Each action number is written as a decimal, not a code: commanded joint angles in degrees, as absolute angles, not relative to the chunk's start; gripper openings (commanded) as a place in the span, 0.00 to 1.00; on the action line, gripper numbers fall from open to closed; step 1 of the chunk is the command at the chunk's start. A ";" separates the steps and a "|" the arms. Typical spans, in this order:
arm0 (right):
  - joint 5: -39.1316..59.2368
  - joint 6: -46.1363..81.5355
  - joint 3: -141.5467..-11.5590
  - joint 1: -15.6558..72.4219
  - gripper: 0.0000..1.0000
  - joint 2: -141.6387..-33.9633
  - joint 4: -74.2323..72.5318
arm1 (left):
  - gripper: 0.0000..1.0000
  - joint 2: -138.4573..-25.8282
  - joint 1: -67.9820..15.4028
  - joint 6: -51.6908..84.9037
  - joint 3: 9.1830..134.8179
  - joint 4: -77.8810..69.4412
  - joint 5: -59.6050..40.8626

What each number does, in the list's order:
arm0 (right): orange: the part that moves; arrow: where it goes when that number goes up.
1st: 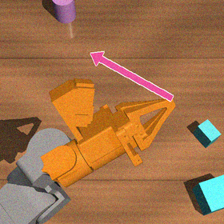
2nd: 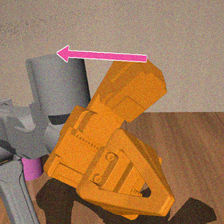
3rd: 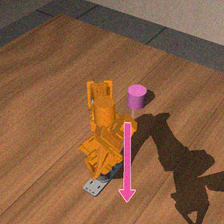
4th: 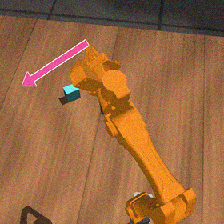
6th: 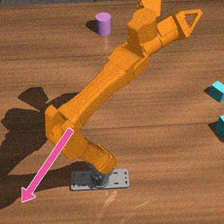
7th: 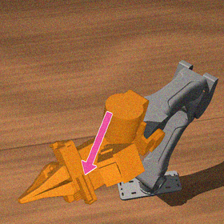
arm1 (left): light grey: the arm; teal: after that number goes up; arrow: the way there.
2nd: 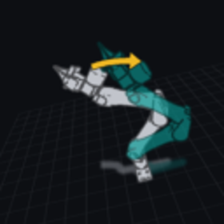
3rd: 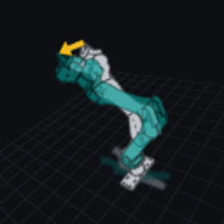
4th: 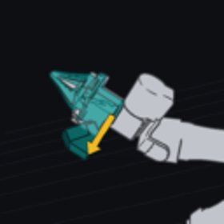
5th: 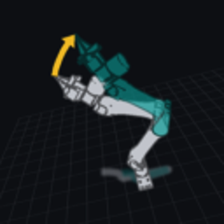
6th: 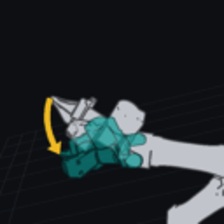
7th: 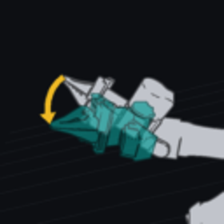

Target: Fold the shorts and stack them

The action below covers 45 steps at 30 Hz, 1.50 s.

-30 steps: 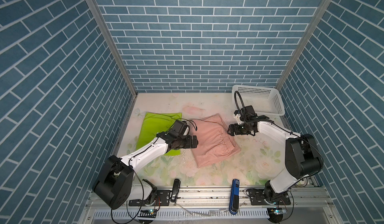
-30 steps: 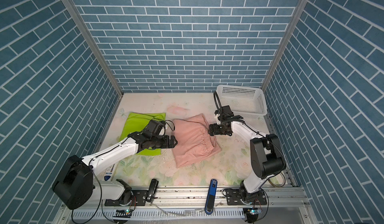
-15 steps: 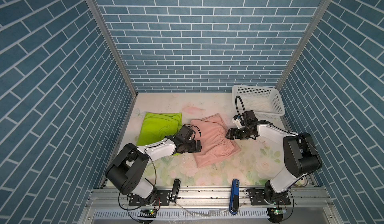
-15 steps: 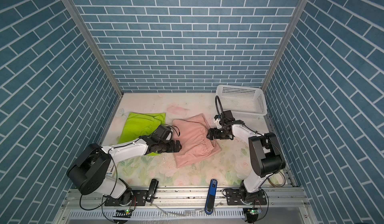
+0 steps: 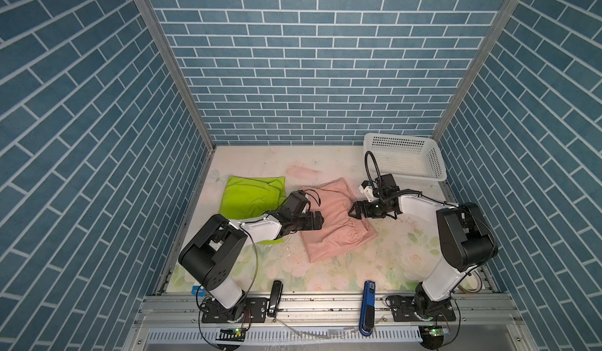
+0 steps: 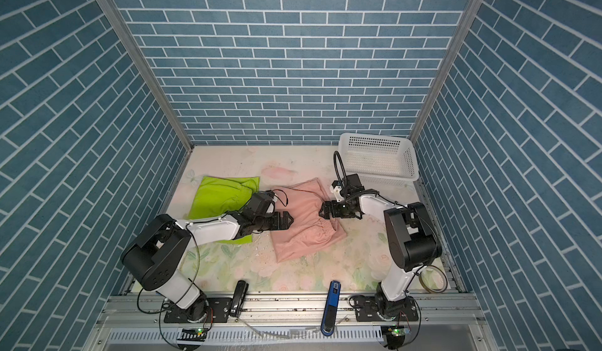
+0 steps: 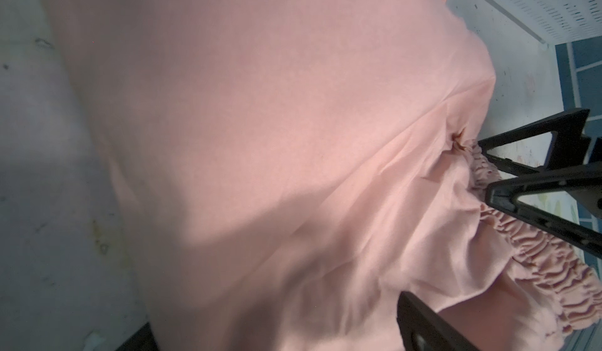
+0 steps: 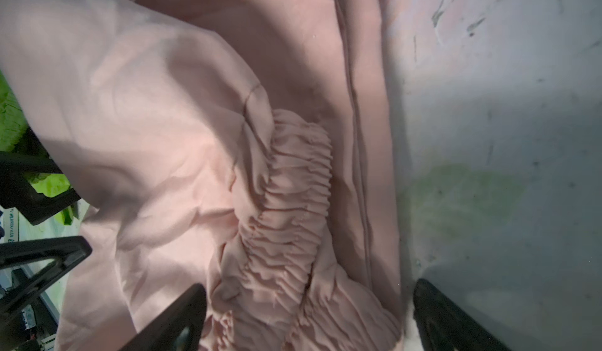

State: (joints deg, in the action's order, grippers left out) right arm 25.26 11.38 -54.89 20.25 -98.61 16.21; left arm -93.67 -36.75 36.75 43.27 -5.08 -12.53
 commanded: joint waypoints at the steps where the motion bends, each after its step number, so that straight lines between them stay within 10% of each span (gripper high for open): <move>1: 22.36 13.27 -52.86 21.99 0.97 -101.83 17.57 | 0.97 -95.87 -37.07 37.38 41.22 -1.41 -14.74; 15: 33.33 21.36 -48.56 24.74 0.03 -99.18 7.49 | 0.00 -92.60 -37.07 34.93 47.54 6.71 -13.84; 28: 21.02 37.88 -47.51 33.86 0.00 -86.12 -5.60 | 0.00 -92.20 -30.55 25.04 66.91 35.81 -9.65; 45: 14.32 47.84 -78.46 48.07 0.00 -108.35 -8.89 | 0.00 -94.78 -2.85 6.92 86.17 65.30 -8.72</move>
State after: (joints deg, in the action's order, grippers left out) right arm 16.01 43.97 -73.95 46.81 -105.56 -7.14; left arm -93.56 -5.02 12.08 82.76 57.12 -11.73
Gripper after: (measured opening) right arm 0.098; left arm 0.095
